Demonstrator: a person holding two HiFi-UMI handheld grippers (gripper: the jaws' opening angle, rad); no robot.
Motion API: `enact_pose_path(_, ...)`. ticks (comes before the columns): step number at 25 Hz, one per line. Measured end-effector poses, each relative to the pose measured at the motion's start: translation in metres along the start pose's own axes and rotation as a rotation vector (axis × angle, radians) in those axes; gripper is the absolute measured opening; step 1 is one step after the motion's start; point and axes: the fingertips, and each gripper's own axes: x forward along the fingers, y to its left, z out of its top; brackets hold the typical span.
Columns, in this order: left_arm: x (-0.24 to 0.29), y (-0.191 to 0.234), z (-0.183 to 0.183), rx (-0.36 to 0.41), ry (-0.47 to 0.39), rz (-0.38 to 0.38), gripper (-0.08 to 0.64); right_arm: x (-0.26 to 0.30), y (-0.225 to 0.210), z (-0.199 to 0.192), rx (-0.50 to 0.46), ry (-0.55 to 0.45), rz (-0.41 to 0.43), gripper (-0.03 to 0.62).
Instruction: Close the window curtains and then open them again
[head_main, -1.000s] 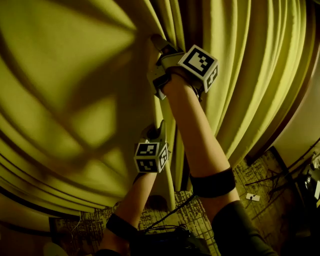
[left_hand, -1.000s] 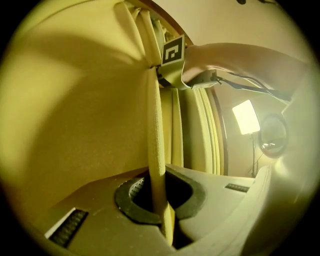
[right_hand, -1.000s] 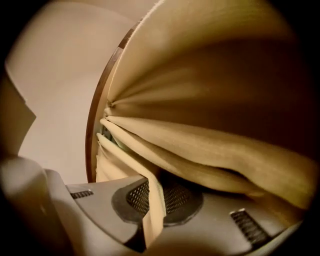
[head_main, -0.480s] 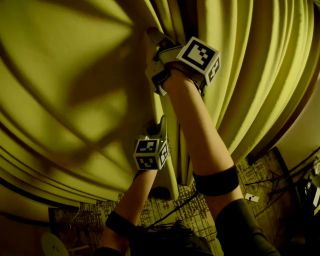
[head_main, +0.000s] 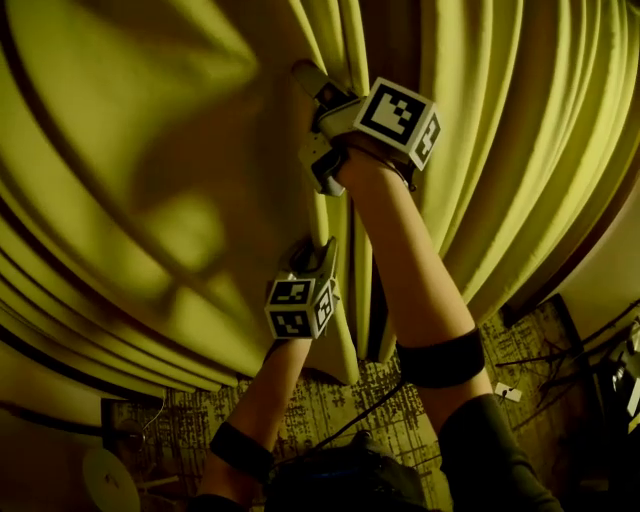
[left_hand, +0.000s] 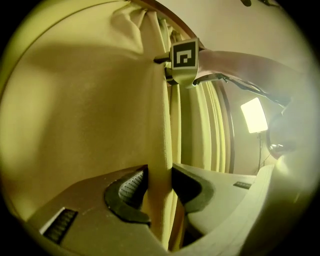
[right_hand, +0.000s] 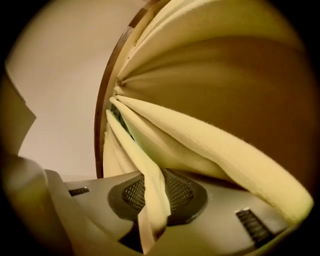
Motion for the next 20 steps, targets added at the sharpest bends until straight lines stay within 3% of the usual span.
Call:
enact_pose_path(5,-0.079,0.018,-0.025,-0.003,0.027,0.008,0.151,-0.020,0.048,-0.036,-0.098,0.010,-0.004,0.205)
enact_pose_path(8,-0.122,0.031,-0.038,0.008,0.039,0.023,0.163,-0.034,0.070,-0.050,-0.231,0.030,-0.037,0.247)
enact_pose_path(11,-0.166,0.044,-0.044,0.014,0.064,0.043,0.163,-0.063,0.075,-0.069,-0.343,0.055,-0.124,0.244)
enact_pose_path(16,-0.233,0.056,-0.052,0.031,0.073,0.050,0.163,-0.142,0.064,-0.105,-0.420,0.055,-0.297,0.236)
enact_pose_path(20,-0.292,0.058,-0.077,0.026,0.087,0.031,0.123,-0.232,0.065,-0.162,-0.497,0.133,-0.432,0.154)
